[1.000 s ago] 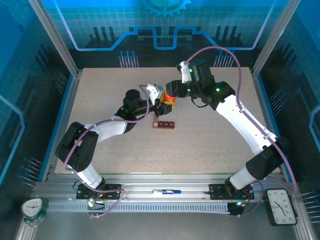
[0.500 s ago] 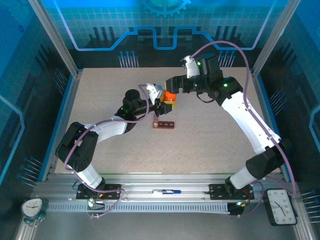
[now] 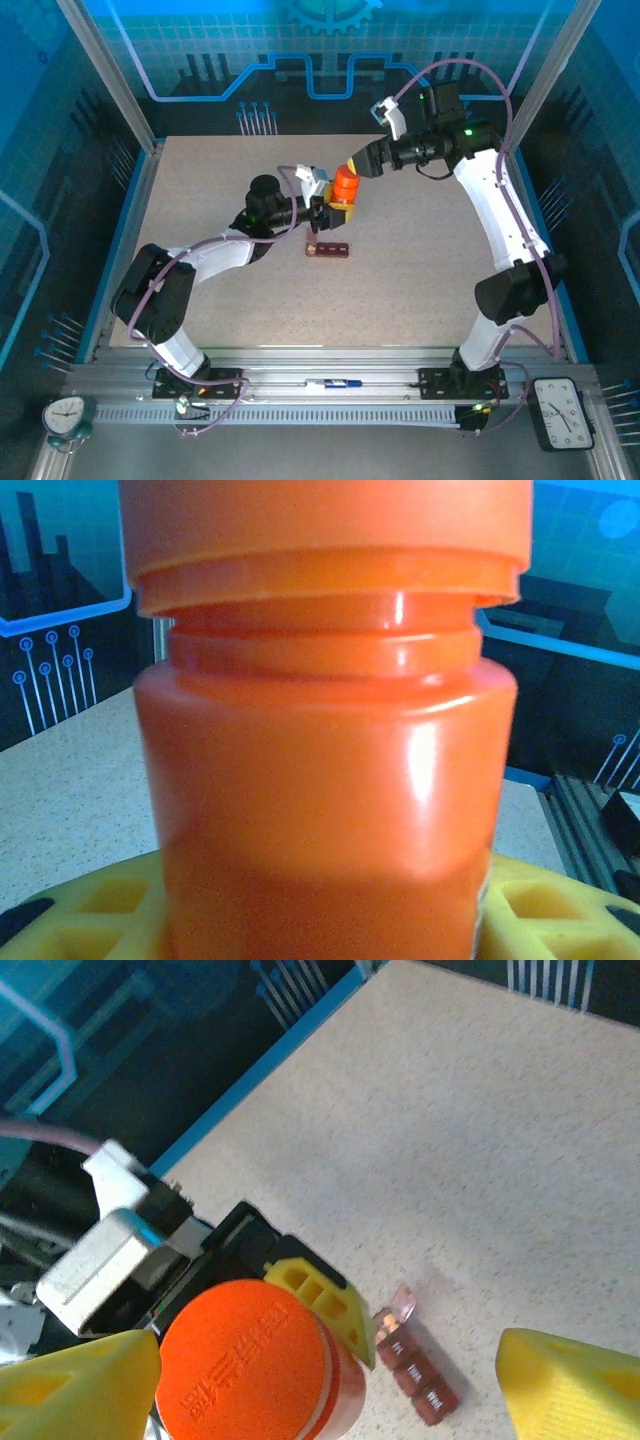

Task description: Sort the pills into containers

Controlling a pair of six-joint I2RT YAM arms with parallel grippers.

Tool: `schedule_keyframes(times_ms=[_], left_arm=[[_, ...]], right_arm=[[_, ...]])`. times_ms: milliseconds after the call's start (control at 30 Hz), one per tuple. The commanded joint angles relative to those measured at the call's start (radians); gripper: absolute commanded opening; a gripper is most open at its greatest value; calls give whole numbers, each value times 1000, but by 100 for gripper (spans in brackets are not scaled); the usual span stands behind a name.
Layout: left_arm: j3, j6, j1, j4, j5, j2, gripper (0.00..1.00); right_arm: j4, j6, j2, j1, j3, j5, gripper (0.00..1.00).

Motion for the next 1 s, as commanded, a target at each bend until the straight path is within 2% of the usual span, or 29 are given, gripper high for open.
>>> schedule_keyframes(times_ms=[0, 233, 500, 767, 967], left_arm=[[36, -13, -1, 3, 44, -24, 15], [42, -18, -1, -2, 47, -21, 15], [42, -18, 0, -5, 47, -25, 15], [44, -17, 0, -5, 46, -24, 15], [44, -15, -1, -6, 45, -24, 15]], right_arm=[[-111, -87, 8, 23, 42, -65, 87], [-119, -93, 19, 51, 39, -52, 83], [-116, -87, 25, 61, 37, -48, 68], [-121, -93, 34, 74, 39, -41, 64], [-122, -92, 38, 78, 41, -30, 48]])
